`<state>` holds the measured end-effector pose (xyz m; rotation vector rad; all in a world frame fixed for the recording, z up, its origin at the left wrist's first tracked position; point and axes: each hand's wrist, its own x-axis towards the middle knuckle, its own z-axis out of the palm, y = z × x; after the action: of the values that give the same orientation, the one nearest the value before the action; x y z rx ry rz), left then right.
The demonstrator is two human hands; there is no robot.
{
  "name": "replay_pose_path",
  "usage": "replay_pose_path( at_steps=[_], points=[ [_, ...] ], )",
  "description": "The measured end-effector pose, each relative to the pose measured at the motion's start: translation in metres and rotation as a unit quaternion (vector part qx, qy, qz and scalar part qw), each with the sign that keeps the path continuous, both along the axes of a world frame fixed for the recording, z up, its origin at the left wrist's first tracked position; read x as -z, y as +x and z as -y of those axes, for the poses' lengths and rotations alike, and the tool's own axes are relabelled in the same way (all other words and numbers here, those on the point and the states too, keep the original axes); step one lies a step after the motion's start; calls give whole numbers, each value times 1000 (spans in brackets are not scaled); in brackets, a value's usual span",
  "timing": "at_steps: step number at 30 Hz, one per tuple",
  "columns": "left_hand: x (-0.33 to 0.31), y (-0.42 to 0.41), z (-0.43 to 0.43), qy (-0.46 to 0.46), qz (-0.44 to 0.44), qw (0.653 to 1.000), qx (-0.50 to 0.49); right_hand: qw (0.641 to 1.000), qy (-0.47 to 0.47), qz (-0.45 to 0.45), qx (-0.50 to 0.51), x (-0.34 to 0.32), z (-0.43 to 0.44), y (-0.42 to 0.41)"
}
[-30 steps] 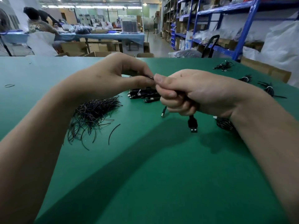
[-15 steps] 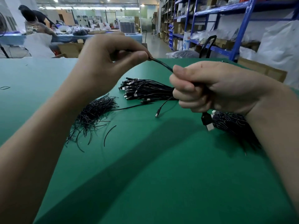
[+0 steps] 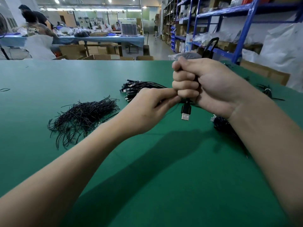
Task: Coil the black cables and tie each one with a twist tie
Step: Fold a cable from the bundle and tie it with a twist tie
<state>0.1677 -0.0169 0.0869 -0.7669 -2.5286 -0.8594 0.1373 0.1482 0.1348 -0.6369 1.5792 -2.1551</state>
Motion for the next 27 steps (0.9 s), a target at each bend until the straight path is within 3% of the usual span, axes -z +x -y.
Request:
replay_pose_path(
  at_steps=[4, 7, 10, 12, 14, 16, 18, 20, 27],
  points=[
    [-4, 0, 2, -100, -19, 995, -10, 983, 76, -83, 143, 11, 4, -7],
    [-9, 1, 3, -160, -51, 985, -36, 949, 151, -164, 222, 16, 3, -11],
    [-23, 3, 9, -184, -88, 977, -60, 906, 245, -254, 235, 17, 4, -10],
    [-34, 6, 16, -160, -128, 977, -51, 868, 304, -320, 226, 18, 5, -7],
    [-45, 10, 24, -115, -174, 977, -50, 856, 317, -365, 184, 19, 8, -3],
    [-54, 14, 32, -74, -197, 976, -63, 887, 275, -352, 113, 18, 9, 2],
    [-57, 15, 39, -23, -188, 980, -56, 941, 198, -272, 29, 15, 8, 4],
    [-56, 14, 41, 38, -166, 985, -36, 968, 142, -201, -50, 11, 6, 6],
    [-44, 3, 36, 177, -134, 975, -1, 962, 103, -121, -221, 6, -6, 14]
  ],
)
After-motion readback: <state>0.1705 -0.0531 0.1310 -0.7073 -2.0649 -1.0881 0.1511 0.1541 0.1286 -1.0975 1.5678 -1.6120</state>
